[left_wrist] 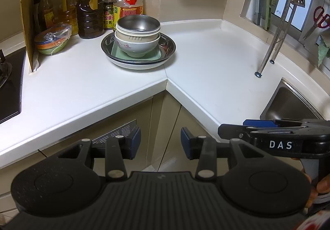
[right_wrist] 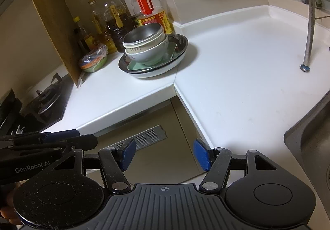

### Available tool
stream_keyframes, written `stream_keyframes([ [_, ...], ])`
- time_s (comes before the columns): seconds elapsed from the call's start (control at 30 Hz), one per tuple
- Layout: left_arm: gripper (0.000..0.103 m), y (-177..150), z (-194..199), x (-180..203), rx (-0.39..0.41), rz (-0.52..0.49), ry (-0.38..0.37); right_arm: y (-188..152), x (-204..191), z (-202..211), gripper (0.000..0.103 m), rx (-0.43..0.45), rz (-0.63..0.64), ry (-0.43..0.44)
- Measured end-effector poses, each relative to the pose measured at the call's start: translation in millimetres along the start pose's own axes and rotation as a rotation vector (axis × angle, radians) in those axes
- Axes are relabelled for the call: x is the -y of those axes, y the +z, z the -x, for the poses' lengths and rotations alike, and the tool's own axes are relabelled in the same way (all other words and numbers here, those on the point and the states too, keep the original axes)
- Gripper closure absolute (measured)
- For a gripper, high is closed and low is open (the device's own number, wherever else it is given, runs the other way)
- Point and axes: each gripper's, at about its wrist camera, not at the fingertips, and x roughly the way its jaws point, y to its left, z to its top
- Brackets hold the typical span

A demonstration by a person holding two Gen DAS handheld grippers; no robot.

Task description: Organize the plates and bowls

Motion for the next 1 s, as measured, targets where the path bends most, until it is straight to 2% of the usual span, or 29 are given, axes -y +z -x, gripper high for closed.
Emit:
stream_keyframes([
  [1.0, 0.064, 0.8, 2.4, 0.8, 0.013, -0.012, -0.020, -1.9, -2.1, 7.3, 0.040, 0.023, 0.008, -0.012],
])
